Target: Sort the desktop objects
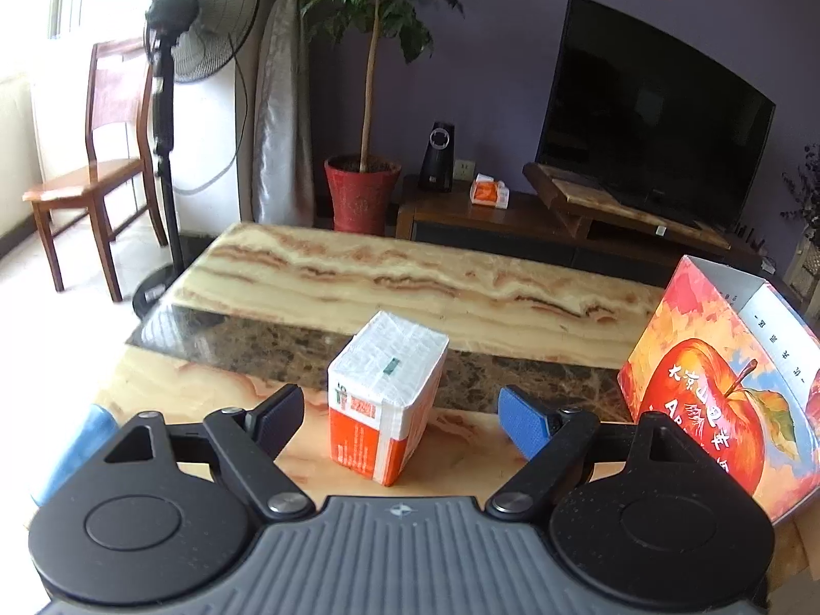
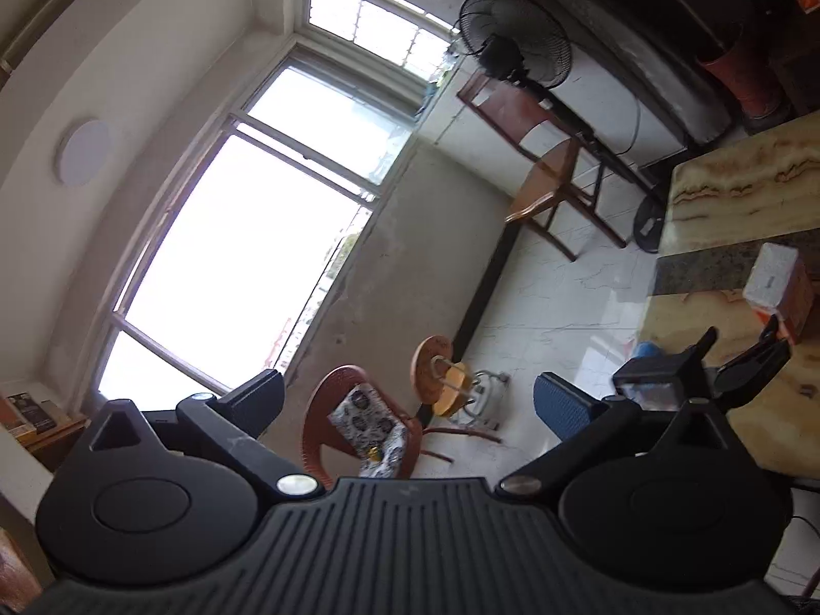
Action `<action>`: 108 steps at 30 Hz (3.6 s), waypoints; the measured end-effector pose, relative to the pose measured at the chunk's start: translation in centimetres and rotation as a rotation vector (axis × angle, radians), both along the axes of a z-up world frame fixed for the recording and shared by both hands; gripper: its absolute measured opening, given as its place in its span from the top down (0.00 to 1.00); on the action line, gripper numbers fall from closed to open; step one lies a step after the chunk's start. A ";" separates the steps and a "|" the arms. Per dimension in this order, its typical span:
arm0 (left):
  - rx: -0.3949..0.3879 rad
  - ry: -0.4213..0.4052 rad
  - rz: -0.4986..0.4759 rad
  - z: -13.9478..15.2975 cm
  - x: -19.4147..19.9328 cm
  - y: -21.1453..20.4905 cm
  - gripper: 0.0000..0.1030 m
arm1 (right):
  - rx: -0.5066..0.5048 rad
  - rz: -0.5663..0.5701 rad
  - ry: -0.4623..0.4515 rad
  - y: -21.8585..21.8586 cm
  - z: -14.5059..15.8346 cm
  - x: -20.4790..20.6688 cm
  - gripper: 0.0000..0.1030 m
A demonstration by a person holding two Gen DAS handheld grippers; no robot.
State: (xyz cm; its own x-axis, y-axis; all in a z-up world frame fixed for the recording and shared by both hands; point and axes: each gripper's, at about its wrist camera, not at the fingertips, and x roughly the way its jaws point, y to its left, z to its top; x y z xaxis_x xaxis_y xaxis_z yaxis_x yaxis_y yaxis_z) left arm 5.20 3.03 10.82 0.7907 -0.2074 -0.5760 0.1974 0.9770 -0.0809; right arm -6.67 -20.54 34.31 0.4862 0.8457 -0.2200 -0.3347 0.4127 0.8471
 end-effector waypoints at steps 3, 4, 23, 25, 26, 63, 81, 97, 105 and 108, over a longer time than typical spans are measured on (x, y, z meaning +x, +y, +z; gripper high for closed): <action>0.006 -0.039 0.004 0.2 -0.6 -0.1 0.18 | -0.087 -0.177 0.125 -2.1 -3.9 4.3 0.00; 0.005 -0.049 0.011 0.3 -0.8 0.0 0.17 | -0.133 -0.217 0.178 -2.9 -5.3 5.9 0.00; -0.343 -0.034 0.396 0.9 -1.1 9.8 0.14 | -0.539 -0.364 0.539 0.4 -21.8 23.8 0.00; -0.404 0.006 0.428 0.5 -0.9 11.4 0.14 | -0.526 -0.351 0.561 2.6 -23.5 24.7 0.00; -0.423 0.007 0.436 0.5 -1.0 12.0 0.14 | -0.527 -0.347 0.574 3.7 -24.4 25.0 0.00; -0.446 -0.078 0.338 0.6 -2.2 11.8 0.14 | -1.083 0.030 0.353 7.9 -32.4 29.5 0.28; -0.436 -0.074 0.319 0.5 -1.8 10.9 0.14 | -1.078 0.040 0.364 8.7 -34.4 30.9 0.26; -0.409 -0.070 0.280 0.5 -1.2 9.7 0.14 | -1.115 0.033 0.388 9.9 -36.4 31.9 0.24; -0.412 -0.067 0.275 0.4 -1.2 9.8 0.14 | -1.115 0.012 0.339 9.8 -37.0 31.5 0.26; -0.412 -0.067 0.273 0.4 -1.2 9.8 0.14 | -1.094 0.001 0.322 9.4 -36.7 31.3 0.27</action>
State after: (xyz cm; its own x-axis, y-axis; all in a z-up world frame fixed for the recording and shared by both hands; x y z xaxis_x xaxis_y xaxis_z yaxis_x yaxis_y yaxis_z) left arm 4.00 12.85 11.20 0.8801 -0.1874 -0.4362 -0.0433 0.8832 -0.4670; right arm 24.59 -11.15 -2.38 0.2731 0.1234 -0.9540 -0.1672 0.9827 0.0793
